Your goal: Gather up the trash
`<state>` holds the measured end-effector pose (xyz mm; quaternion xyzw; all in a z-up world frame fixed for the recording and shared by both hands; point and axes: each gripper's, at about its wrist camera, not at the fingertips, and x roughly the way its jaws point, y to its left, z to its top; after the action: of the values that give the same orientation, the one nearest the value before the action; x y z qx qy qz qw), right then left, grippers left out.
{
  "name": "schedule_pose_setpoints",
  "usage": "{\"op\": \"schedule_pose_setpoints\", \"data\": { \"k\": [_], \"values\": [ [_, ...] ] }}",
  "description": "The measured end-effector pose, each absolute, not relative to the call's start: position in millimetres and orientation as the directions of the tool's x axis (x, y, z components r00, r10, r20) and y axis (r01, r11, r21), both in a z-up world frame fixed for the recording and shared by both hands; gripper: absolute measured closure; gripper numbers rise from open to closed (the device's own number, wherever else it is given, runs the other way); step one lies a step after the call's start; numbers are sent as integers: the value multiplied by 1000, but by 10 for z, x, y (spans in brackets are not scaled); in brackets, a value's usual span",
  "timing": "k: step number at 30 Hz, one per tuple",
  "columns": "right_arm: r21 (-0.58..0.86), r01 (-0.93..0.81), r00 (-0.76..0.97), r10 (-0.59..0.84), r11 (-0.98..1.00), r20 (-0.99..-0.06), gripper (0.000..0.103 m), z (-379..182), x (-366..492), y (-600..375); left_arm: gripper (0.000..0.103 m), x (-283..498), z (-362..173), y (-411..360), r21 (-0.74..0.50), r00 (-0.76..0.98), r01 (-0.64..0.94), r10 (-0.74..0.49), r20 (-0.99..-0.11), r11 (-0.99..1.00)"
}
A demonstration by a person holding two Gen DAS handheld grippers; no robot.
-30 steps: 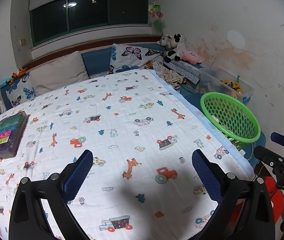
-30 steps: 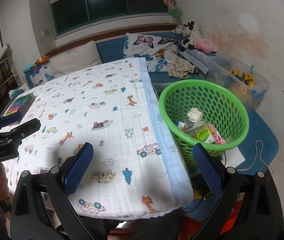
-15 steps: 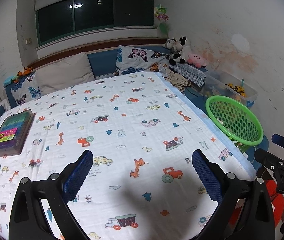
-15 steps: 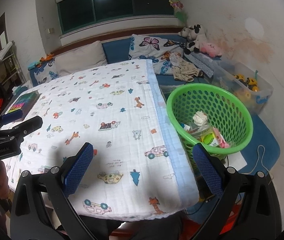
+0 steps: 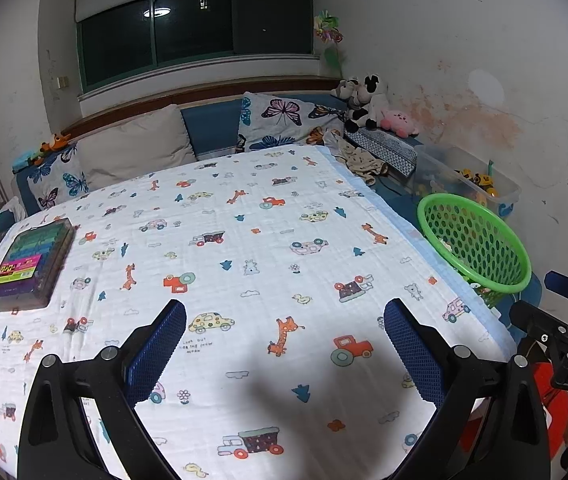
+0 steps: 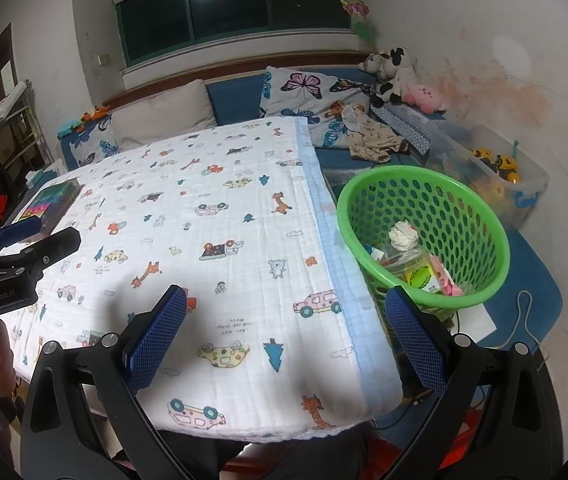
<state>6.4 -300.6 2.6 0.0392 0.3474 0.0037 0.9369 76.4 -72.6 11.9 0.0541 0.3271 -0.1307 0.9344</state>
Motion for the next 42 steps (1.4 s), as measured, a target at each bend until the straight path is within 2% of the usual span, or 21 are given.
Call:
{"op": "schedule_pose_setpoints", "data": {
  "k": [42],
  "values": [
    [57, -26, 759, 57, 998, -649, 4, -11, 106, -2868, 7, 759, 82, -663, 27, 764, 266, -194, -616, 964]
  ]
}}
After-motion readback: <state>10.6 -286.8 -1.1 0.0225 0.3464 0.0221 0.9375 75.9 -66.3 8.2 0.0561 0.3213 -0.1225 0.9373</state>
